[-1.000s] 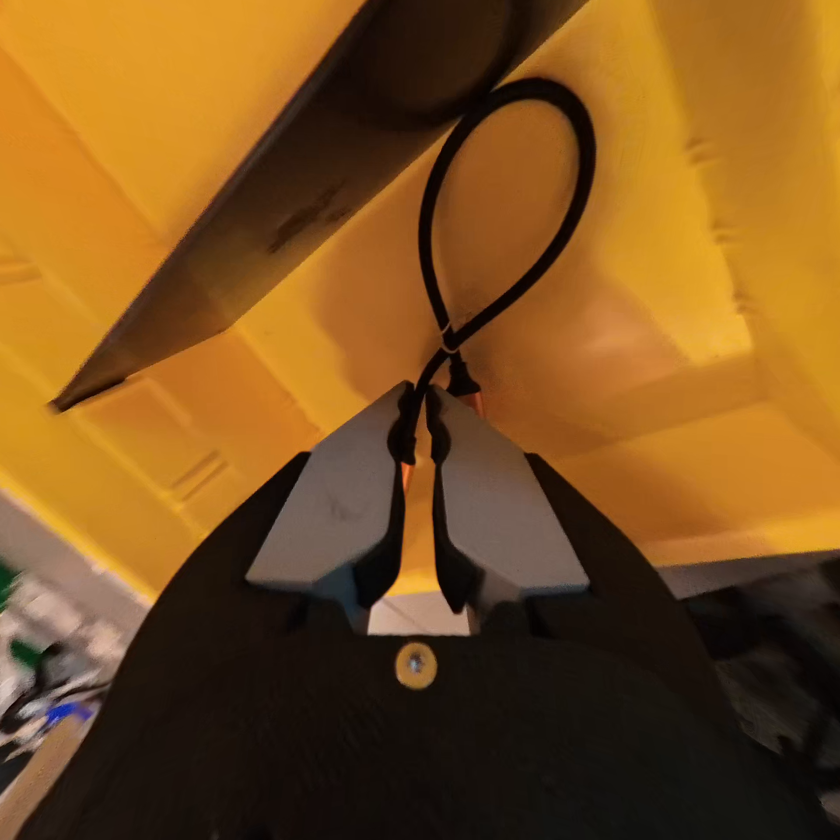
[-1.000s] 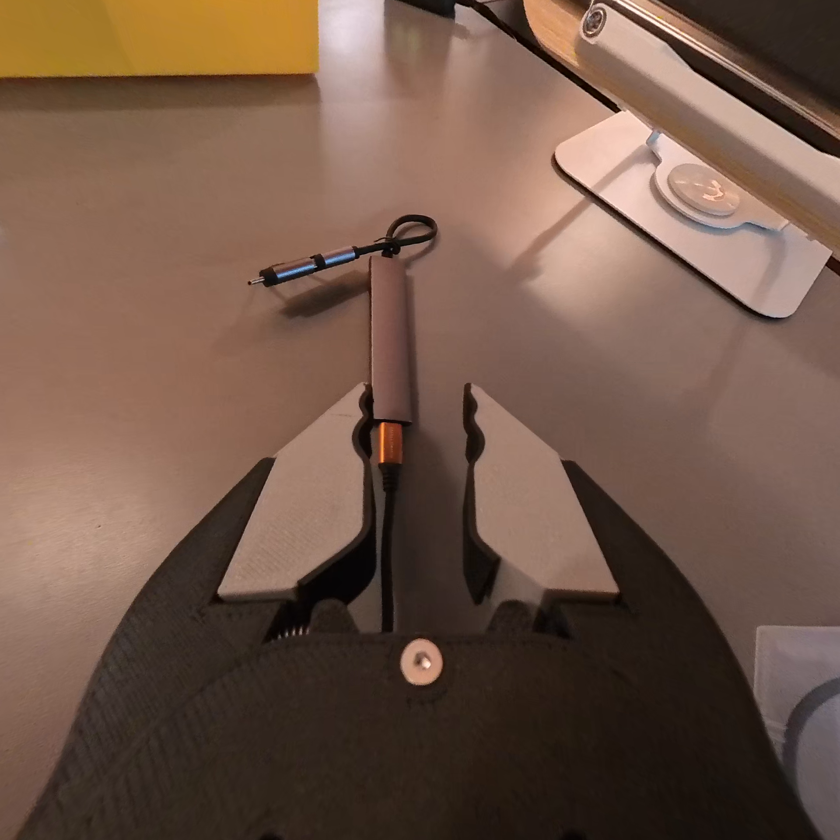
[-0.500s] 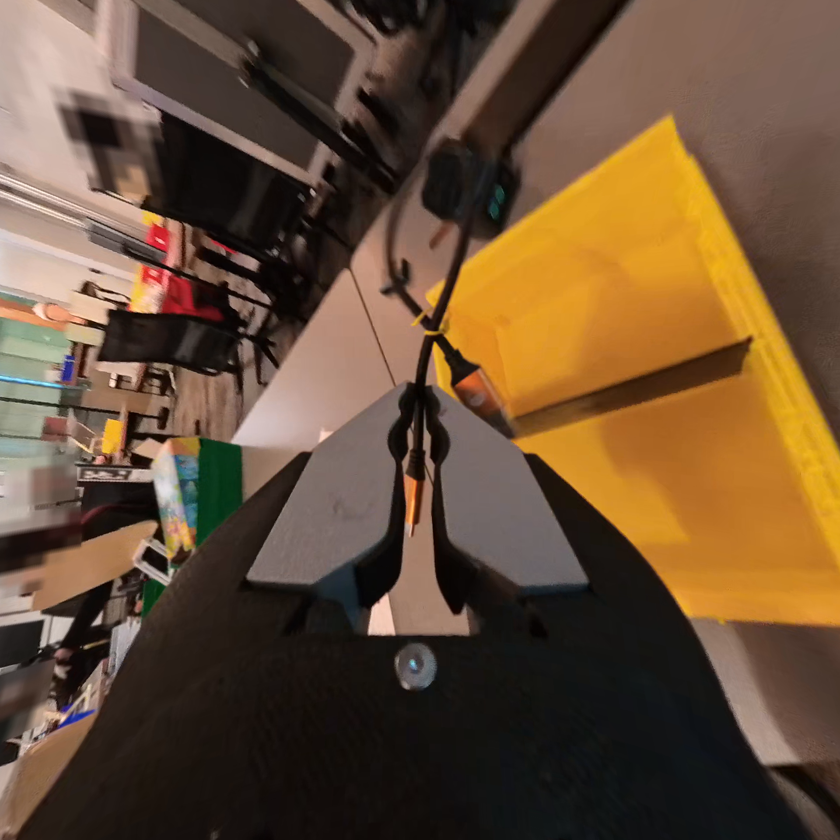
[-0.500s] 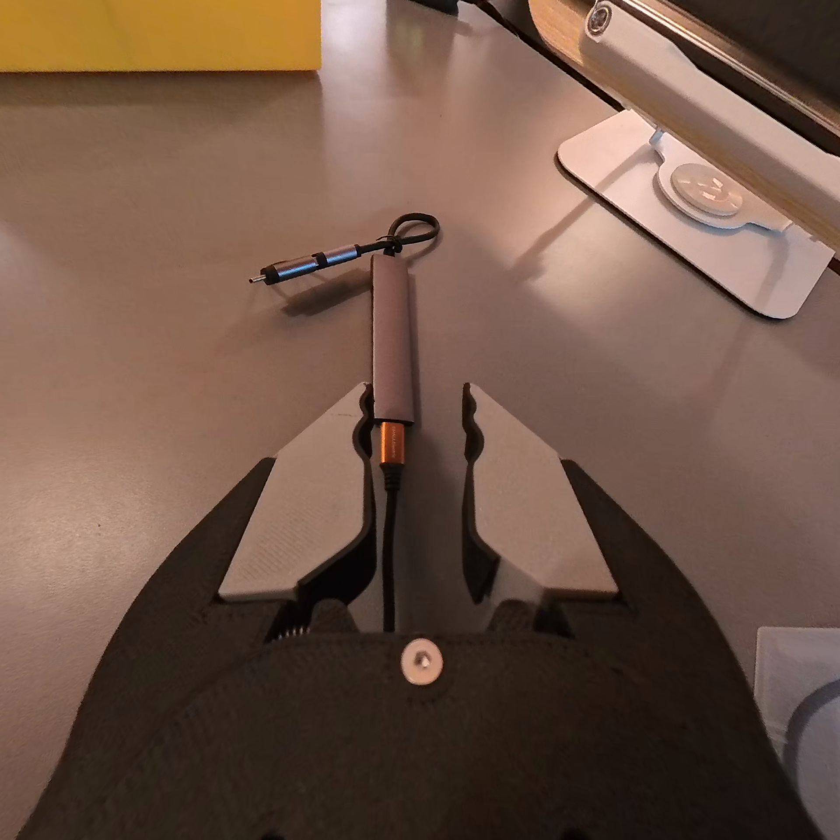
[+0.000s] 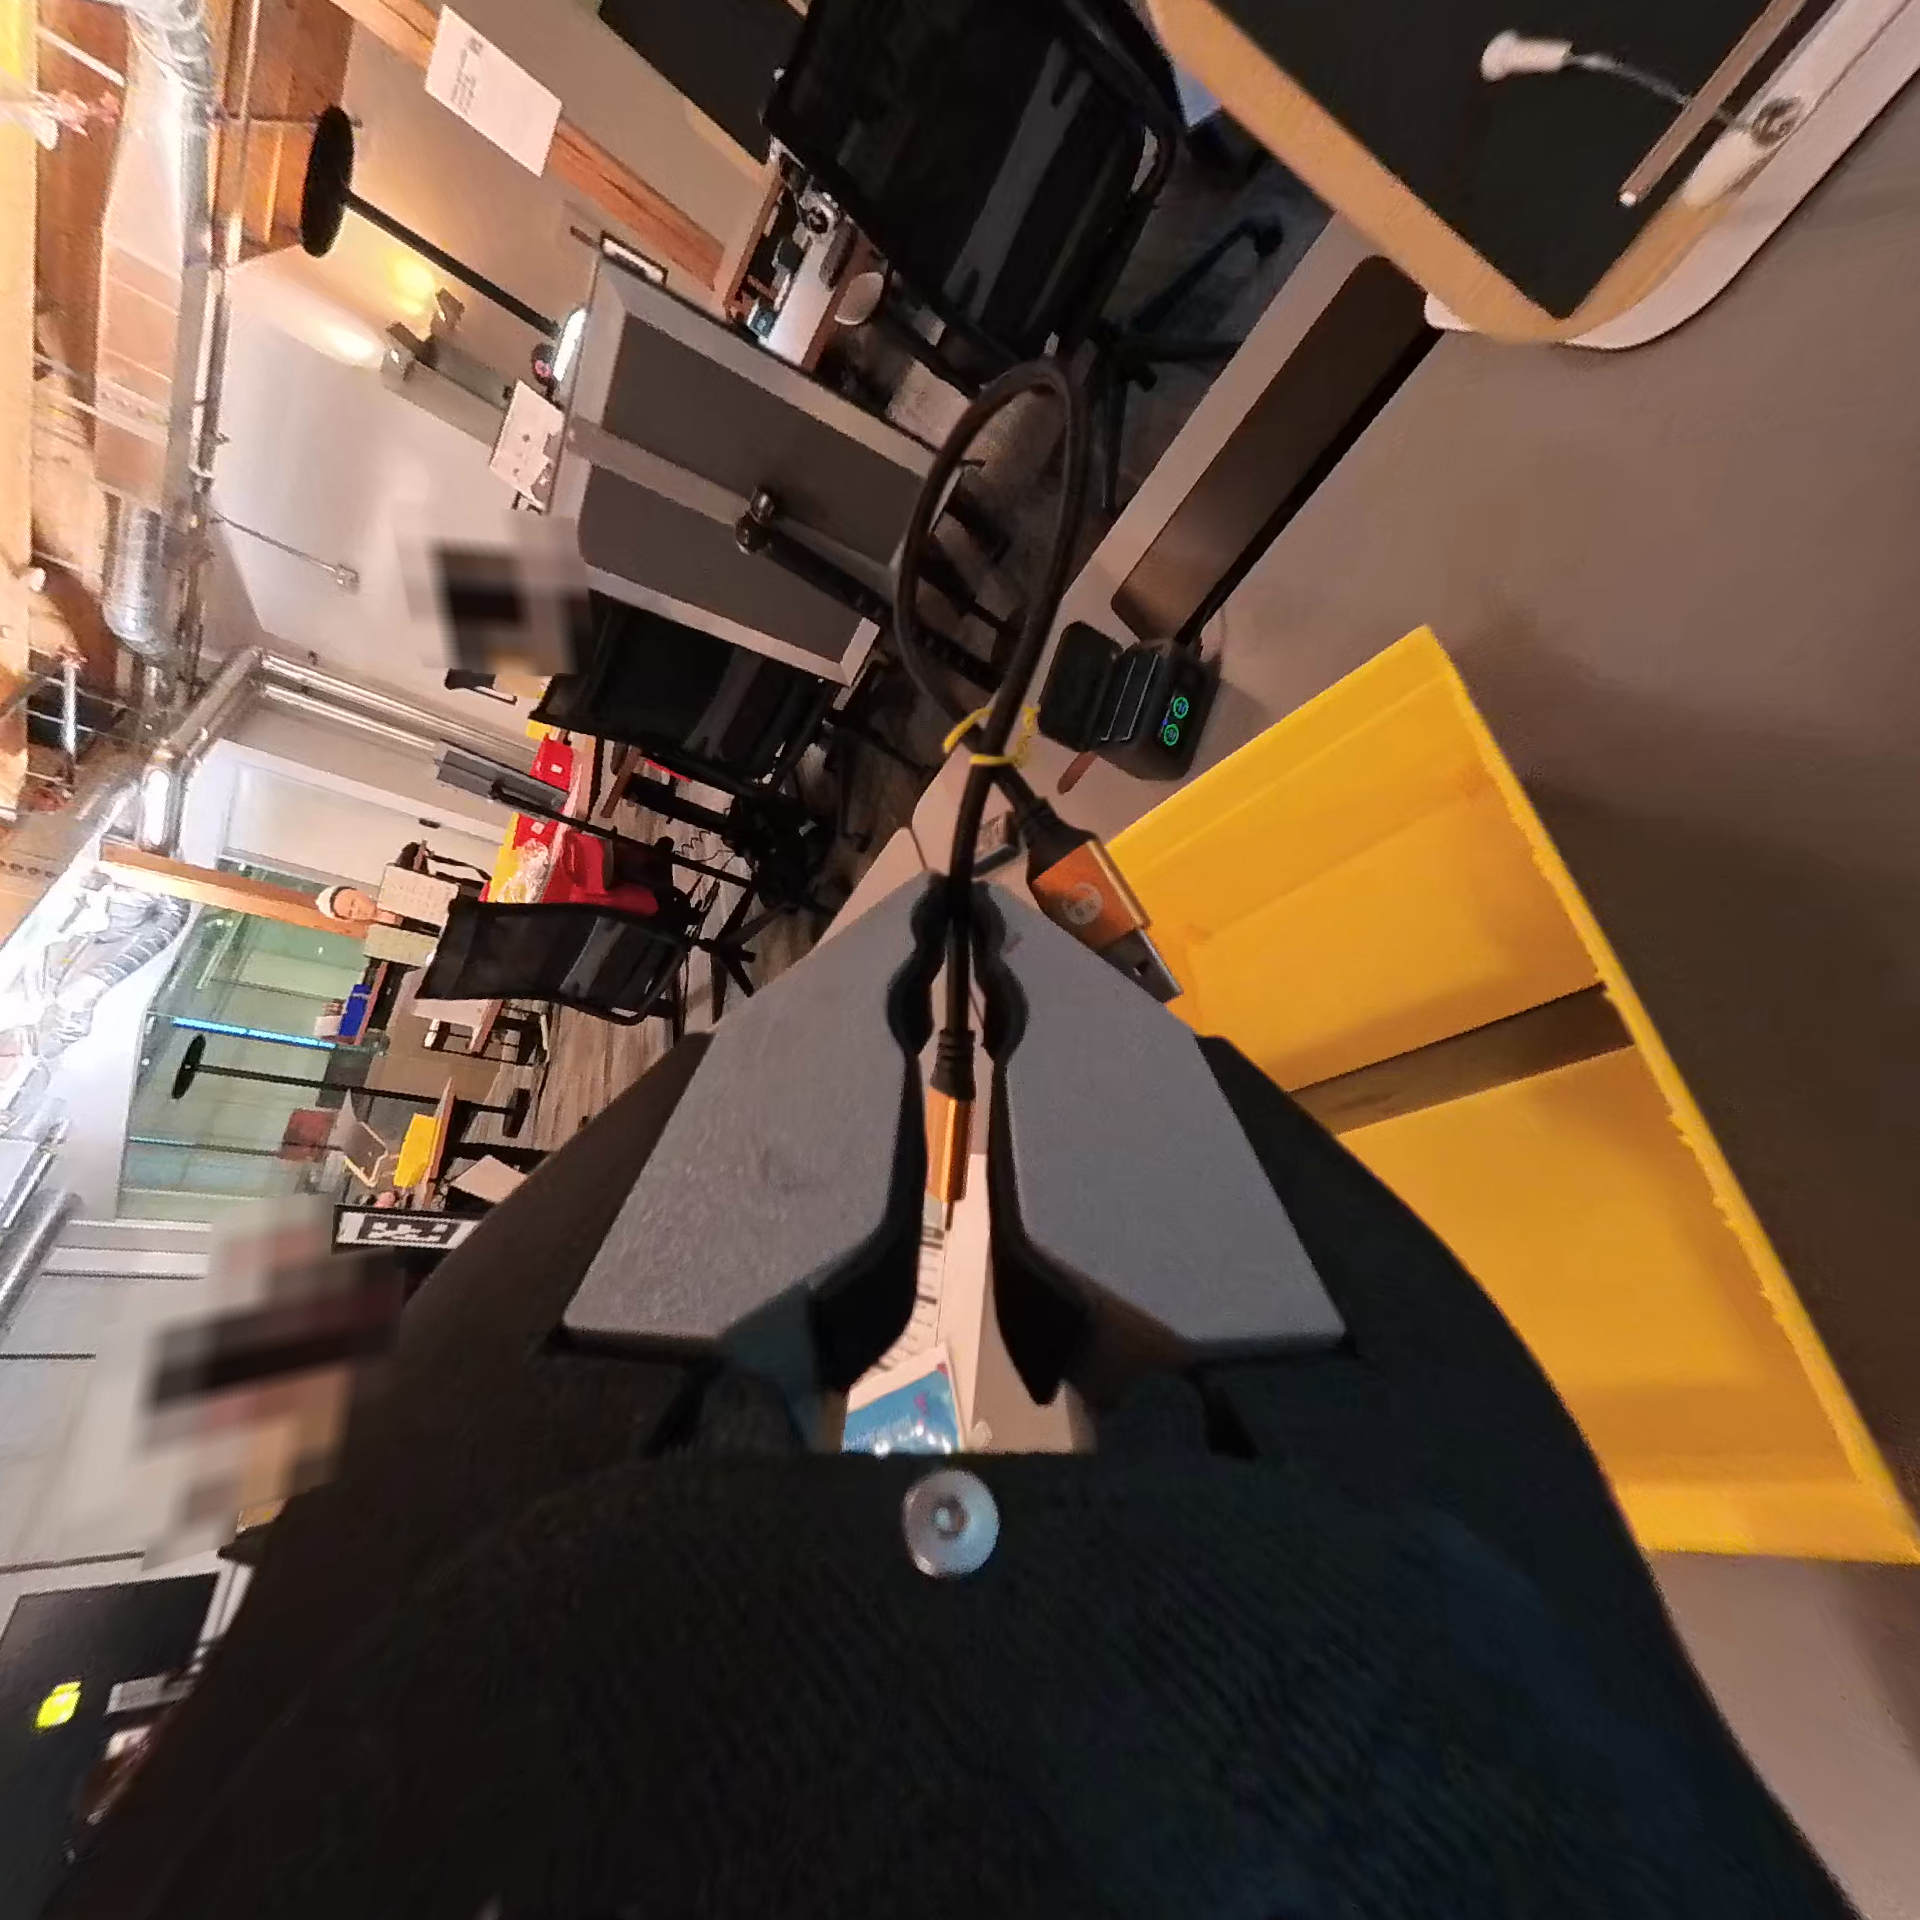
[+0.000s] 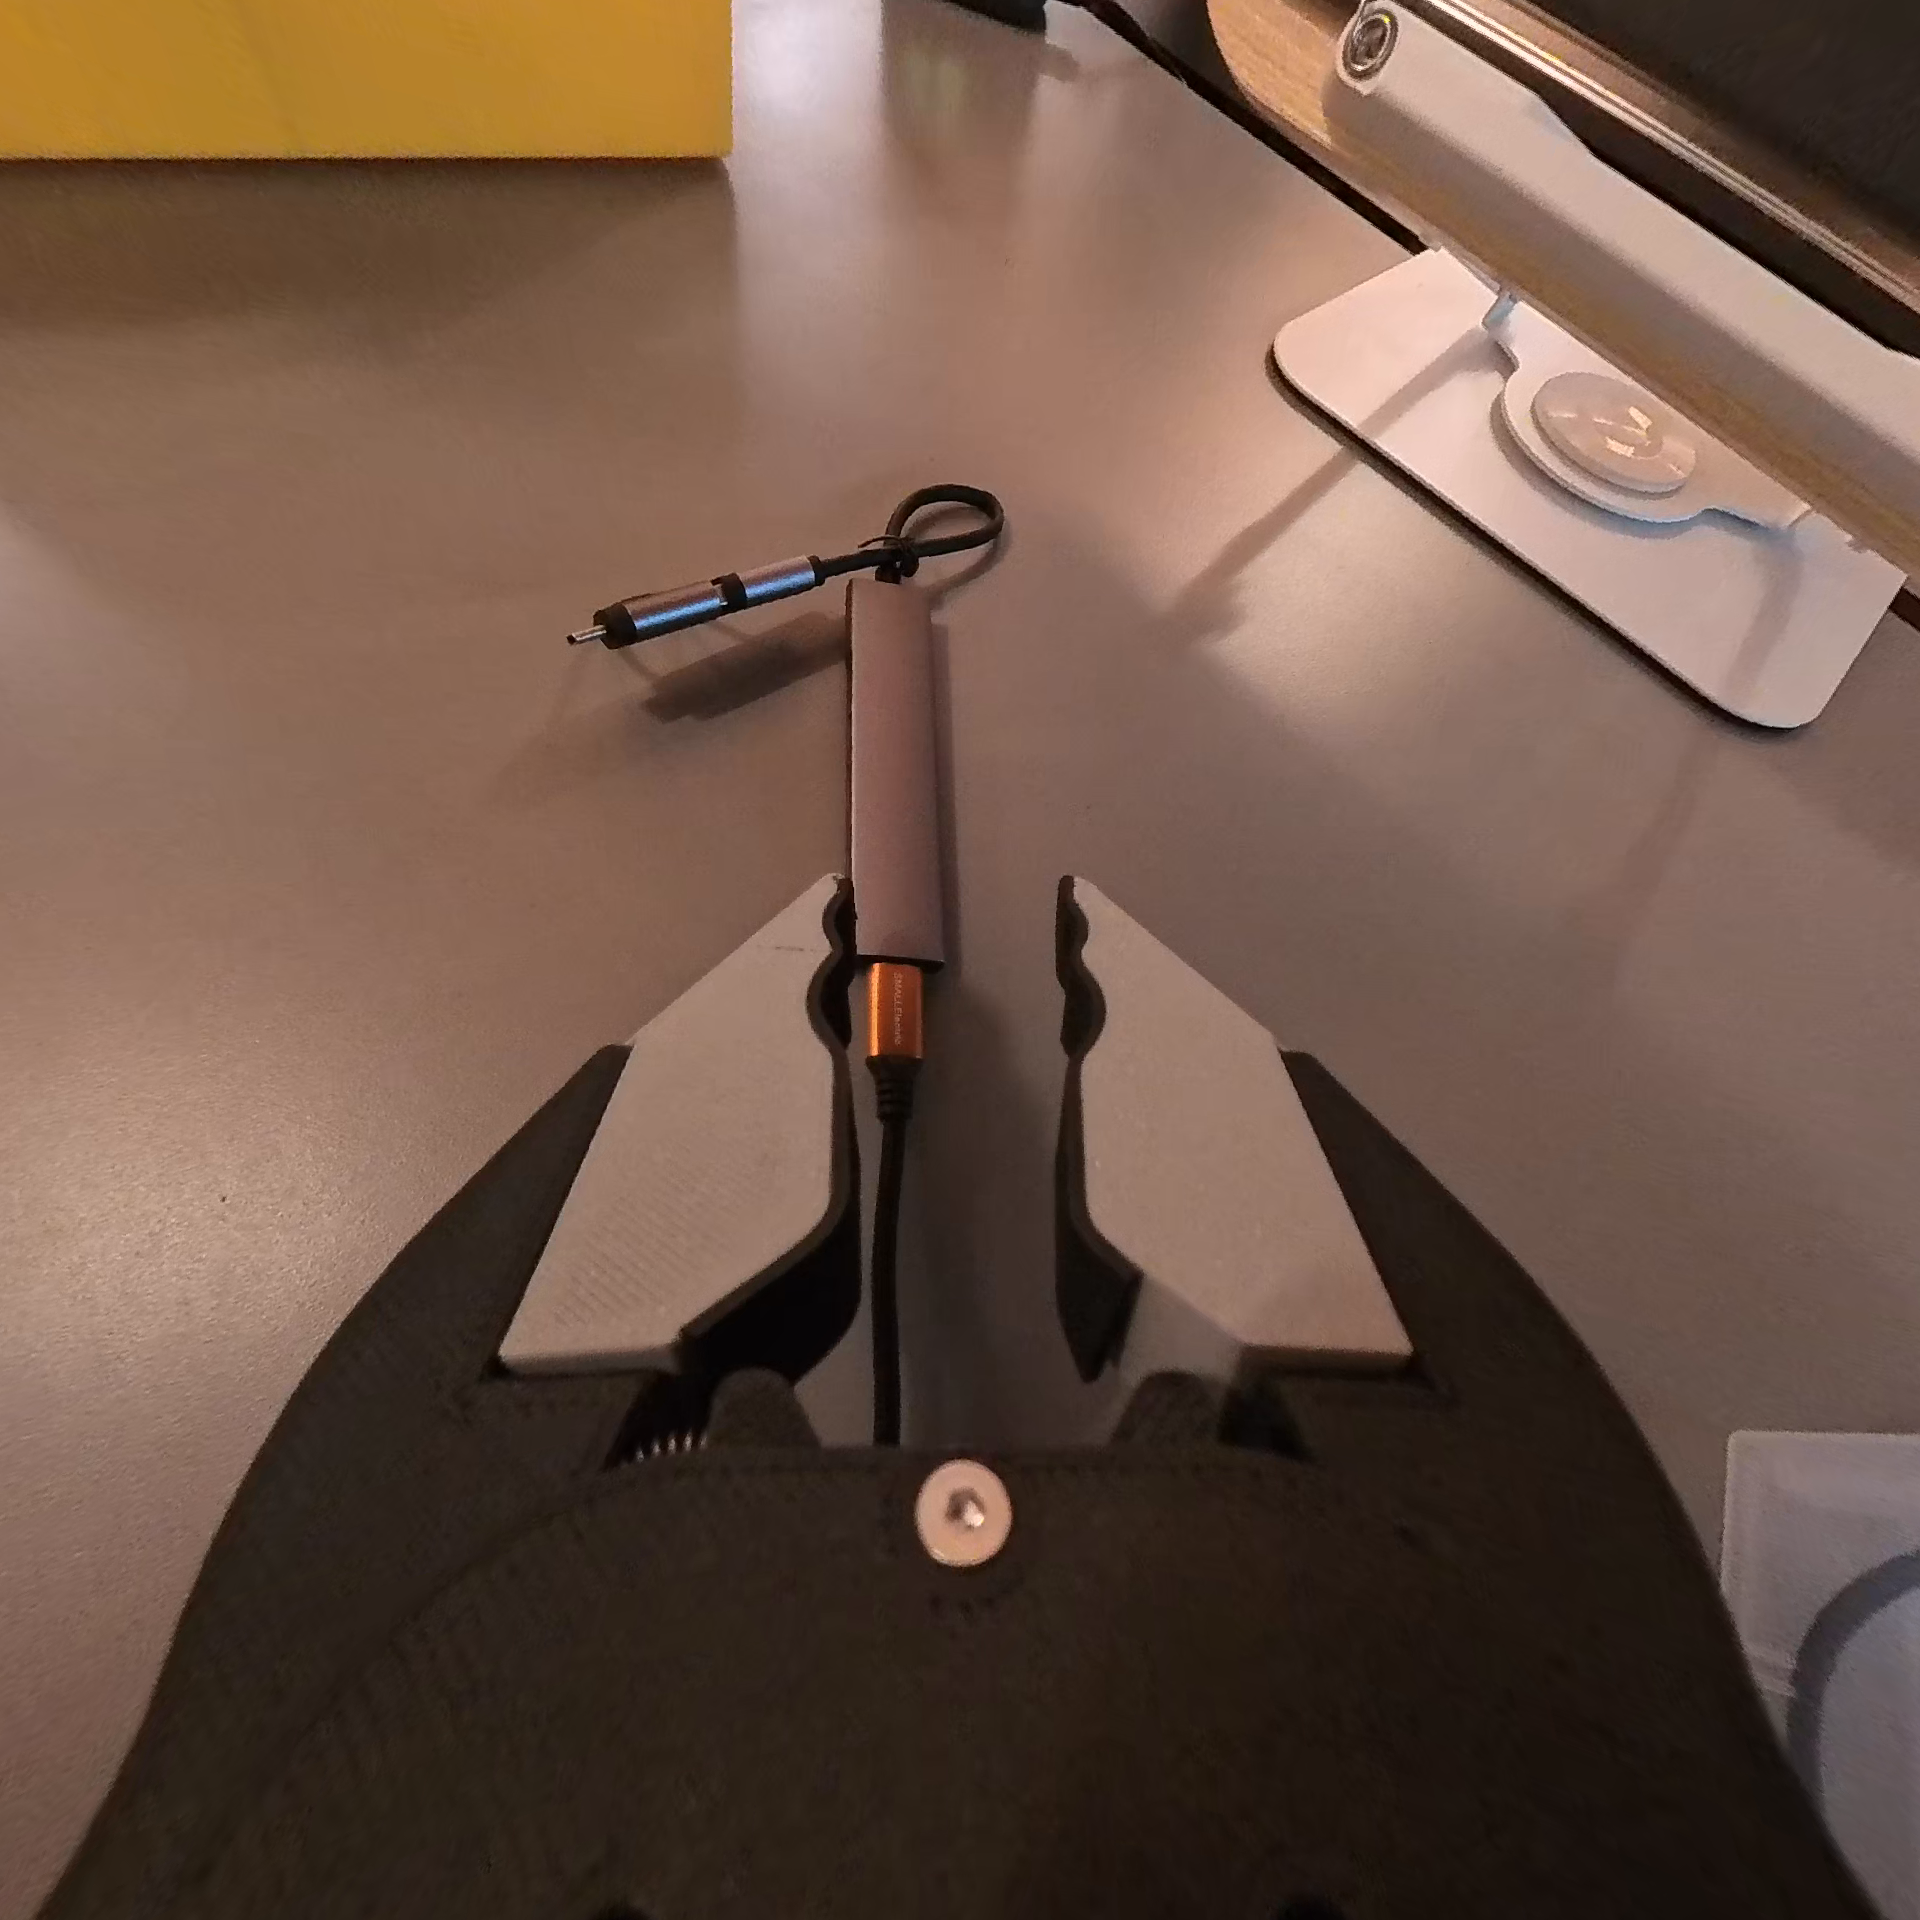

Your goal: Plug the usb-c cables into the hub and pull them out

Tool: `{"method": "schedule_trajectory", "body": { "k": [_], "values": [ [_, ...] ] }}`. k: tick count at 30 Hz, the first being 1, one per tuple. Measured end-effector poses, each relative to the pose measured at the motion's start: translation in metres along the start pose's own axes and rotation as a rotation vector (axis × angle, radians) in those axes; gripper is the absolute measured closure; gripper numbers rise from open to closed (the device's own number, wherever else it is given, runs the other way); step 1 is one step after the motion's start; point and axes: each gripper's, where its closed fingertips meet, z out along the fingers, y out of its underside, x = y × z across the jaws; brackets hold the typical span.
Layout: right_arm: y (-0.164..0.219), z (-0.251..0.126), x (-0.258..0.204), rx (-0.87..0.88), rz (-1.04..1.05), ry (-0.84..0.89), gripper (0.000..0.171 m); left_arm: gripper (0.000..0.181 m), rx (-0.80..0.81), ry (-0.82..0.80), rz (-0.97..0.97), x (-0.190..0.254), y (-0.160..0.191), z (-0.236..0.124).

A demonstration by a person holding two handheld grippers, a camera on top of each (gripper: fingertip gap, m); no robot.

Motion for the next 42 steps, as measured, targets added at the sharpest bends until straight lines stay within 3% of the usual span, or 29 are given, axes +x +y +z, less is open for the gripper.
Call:
{"method": "schedule_trajectory", "body": {
  "k": [14,22,27,37,42],
  "values": [
    [0.002,0.002,-0.002,-0.018,-0.016,0.001,0.135,0.180,0.114,0.033,0.030,0.019,-0.038,-0.014],
    [0.002,0.002,-0.001,-0.018,-0.017,0.003,0.136,0.180,0.216,0.157,-0.001,0.060,-0.063,-0.020],
    [0.001,0.001,0.000,-0.006,-0.009,0.002,0.136,0.179,0.290,0.285,0.002,0.116,-0.085,-0.021],
    [-0.025,-0.017,0.000,0.148,0.009,-0.012,0.134,0.180,0.352,0.602,0.043,0.289,-0.112,0.001],
    [-0.045,-0.039,0.011,0.294,0.033,0.035,0.134,0.180,0.456,0.603,0.032,0.338,-0.129,0.028]
  ]
}}
